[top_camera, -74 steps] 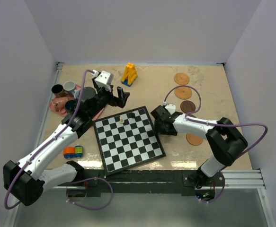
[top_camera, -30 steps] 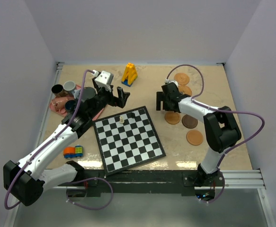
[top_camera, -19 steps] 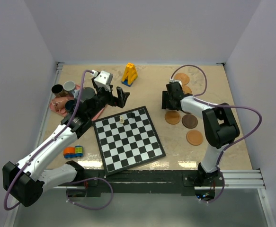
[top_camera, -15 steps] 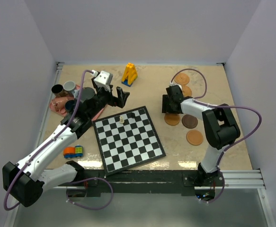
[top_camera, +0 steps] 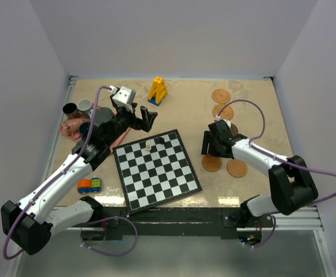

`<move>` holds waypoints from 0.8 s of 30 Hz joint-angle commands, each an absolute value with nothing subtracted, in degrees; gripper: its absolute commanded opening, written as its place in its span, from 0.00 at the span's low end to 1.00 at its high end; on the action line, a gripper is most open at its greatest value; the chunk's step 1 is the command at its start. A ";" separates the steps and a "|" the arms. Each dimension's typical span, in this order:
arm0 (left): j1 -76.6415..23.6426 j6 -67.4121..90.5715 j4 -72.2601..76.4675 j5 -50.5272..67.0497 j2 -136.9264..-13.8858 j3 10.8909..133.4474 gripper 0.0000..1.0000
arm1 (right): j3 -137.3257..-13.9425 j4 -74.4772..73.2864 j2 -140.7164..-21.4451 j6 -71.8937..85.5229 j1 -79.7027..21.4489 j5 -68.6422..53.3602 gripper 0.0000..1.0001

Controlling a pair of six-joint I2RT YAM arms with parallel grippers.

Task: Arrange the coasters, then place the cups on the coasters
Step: Move the coaster to the center of the board.

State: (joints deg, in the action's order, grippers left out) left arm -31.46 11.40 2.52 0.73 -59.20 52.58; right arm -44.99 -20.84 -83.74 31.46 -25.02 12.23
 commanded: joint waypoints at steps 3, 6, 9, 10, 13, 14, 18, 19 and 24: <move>-31.11 12.13 5.27 1.50 -58.01 51.94 0.98 | -50.00 -28.64 -73.31 36.47 -26.02 14.04 0.77; -31.11 12.13 5.27 1.41 -57.75 51.94 0.98 | -50.01 -29.10 -70.24 37.88 -23.13 15.21 0.78; -31.11 12.13 5.27 1.32 -57.75 51.86 0.98 | -46.51 -23.92 -67.60 36.48 -16.99 10.21 0.74; -31.11 12.13 5.36 1.49 -57.74 51.94 0.98 | -45.45 -22.25 -67.15 36.47 -15.31 9.06 0.72; -31.03 12.22 5.36 1.67 -57.92 51.86 0.98 | -42.37 -19.60 -66.27 37.35 -12.05 8.18 0.65; -31.20 12.22 5.36 1.67 -57.92 51.94 0.98 | -41.58 -19.16 -65.83 37.79 -11.43 8.09 0.62; -31.20 12.30 5.27 1.76 -57.75 52.03 0.98 | -38.24 -18.11 -63.82 41.12 -10.46 8.53 0.59; -31.20 12.30 5.27 1.84 -57.74 52.03 0.98 | -37.54 -17.76 -63.20 42.09 -10.28 8.61 0.58; -31.11 12.48 5.19 1.85 -57.57 52.03 0.98 | -35.43 -17.49 -60.21 45.70 -9.23 11.95 0.58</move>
State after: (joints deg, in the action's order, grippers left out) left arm -31.46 11.42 2.52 1.13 -58.96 52.56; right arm -36.29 -20.69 -63.24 41.28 -10.28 9.52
